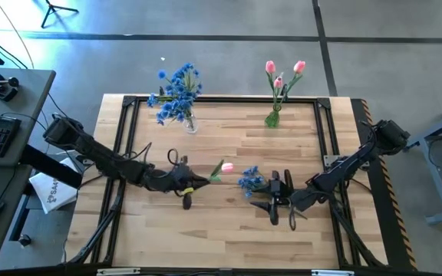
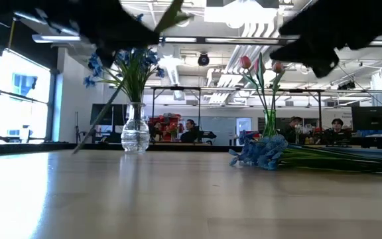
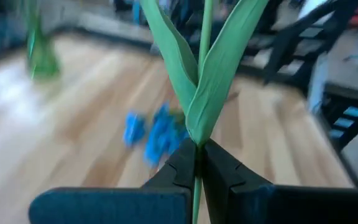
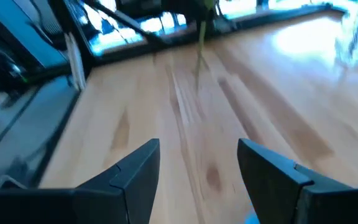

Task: Sort flowers into vase by color
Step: Put the pink flower into the green vase

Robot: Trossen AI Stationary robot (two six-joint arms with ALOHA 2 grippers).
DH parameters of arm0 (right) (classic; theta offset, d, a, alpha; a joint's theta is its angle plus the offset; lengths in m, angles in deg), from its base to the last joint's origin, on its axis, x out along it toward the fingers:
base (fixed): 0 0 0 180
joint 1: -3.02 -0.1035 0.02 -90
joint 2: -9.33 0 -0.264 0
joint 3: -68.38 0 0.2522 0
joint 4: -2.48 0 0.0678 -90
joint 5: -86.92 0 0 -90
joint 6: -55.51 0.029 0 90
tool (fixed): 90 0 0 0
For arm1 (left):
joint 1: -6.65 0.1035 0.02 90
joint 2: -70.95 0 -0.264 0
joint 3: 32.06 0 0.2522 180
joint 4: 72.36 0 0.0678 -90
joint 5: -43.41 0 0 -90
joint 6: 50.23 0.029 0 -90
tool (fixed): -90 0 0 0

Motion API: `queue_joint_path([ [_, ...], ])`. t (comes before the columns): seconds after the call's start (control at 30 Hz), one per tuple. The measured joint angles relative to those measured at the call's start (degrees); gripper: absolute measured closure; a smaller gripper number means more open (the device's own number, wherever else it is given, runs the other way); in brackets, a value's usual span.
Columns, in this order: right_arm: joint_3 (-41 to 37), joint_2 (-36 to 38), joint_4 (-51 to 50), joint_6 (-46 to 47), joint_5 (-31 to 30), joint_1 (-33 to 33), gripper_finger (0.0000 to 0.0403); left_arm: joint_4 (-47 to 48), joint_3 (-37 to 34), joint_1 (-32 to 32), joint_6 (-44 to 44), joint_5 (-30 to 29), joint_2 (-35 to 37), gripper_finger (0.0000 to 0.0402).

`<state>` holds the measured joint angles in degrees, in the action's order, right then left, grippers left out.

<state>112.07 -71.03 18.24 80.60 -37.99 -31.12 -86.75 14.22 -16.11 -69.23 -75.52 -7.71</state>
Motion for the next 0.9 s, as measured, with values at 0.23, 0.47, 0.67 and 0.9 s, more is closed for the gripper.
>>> queue_joint_path([
  [0.23,0.0,-4.6,19.7,-12.6,1.0,3.5,0.0192,-16.4,0.1,0.0,11.7,-0.2,-5.4,0.0398],
  [0.47,0.6,-10.6,33.2,-18.6,6.1,8.9,0.0192,-20.1,3.5,0.0,15.6,-0.2,-12.6,0.0398],
  [0.67,6.2,-15.5,32.2,-20.9,15.7,12.3,0.0192,-19.8,7.7,0.0,19.5,-0.2,-16.7,0.0399],
  [0.9,11.3,-16.4,24.9,-22.6,16.0,12.4,0.0208,-19.6,8.5,0.0,19.7,0.1,-17.2,0.0399],
])
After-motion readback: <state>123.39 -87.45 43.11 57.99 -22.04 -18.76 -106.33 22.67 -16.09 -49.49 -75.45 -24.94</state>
